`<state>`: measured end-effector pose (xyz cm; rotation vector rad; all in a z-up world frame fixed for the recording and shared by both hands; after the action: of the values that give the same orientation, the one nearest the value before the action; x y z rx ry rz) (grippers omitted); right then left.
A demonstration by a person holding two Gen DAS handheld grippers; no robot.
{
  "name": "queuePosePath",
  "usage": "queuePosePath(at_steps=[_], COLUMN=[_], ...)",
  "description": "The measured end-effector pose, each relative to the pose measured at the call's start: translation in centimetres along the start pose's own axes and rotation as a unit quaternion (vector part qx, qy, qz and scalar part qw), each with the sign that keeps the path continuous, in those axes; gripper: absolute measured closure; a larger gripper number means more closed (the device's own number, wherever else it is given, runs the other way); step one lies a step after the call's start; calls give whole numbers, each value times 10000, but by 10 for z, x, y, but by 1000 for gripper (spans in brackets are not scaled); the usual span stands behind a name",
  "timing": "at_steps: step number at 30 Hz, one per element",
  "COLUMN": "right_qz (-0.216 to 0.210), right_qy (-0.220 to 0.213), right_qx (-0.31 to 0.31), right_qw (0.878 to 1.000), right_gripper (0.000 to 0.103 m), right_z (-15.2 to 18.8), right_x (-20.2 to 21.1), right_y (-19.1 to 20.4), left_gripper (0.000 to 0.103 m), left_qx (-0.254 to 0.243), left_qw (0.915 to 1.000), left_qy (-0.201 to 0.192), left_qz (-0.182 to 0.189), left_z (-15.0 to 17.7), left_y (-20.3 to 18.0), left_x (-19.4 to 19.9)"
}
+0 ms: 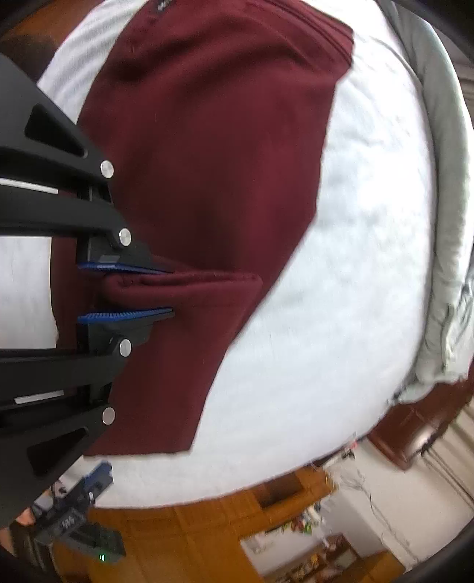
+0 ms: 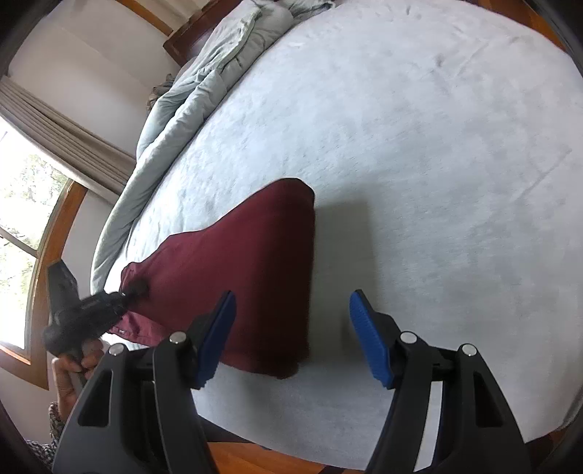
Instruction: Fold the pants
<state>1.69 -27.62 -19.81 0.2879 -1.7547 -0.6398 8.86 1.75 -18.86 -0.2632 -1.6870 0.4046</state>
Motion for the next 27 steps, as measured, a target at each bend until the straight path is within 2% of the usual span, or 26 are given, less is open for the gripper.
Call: queuePosePath(at_steps=[3, 5, 9, 12, 14, 15, 16, 19, 22, 24, 26, 27], right_qz=[24, -57, -455, -642, -577, -675, -719, -834, -1450, -1303, -1062, -1135], right_qy=[106, 238, 552, 755, 917, 988, 1014, 962, 854, 1006, 1252, 1268], right_qx=[92, 68, -55, -25, -60, -60, -104, -1, -324, -531, -802, -887], right_qw=[9999, 9997, 9974, 9951, 9941, 9928, 9922, 9919, 9852, 9849, 9832, 9814], right_gripper=[38, 36, 33, 31, 41, 54, 62, 77, 79, 80, 79, 78], right_z=[0, 0, -3, -5, -4, -3, -2, 0, -1, 4, 13, 14], right_x=[-9, -18, -35, -48, -59, -64, -68, -60, -41, -46, -70, -75], right_y=[5, 6, 11, 18, 17, 19, 18, 20, 15, 2, -19, -23], left_gripper=[86, 85, 83, 79, 71, 69, 68, 62, 56, 52, 49, 48], left_qx=[44, 118, -115, -226, -217, -197, -189, -175, -220, -318, -364, -379], left_qw=[9987, 9989, 9982, 9983, 9984, 9985, 9984, 9987, 9989, 9977, 9968, 9965], left_qy=[42, 131, -70, -59, -47, -50, -57, -32, 57, 60, -2, -16], left_qz=[-499, -426, -581, -529, -513, -510, -531, -488, -406, -589, -718, -747], left_z=[4, 9, 9, 16, 14, 14, 10, 10, 11, 13, 13, 13], left_y=[24, 35, 25, 27, 28, 26, 25, 26, 18, 13, 14, 14], left_x=[-20, -38, -37, -32, -31, -33, -34, -34, -36, -42, -48, -45])
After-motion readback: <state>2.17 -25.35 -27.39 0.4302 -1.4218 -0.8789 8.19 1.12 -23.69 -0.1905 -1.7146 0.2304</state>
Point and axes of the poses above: each gripper's, at about its wrist camera, not at the fingertips, and x roughly against the way its jaws point, y to its left, z to its underside, the point moved 9 cm from there along -x, roughly the way its jaws point, and after that the axes turned 15 degrees about y, right-handed, at the moved point
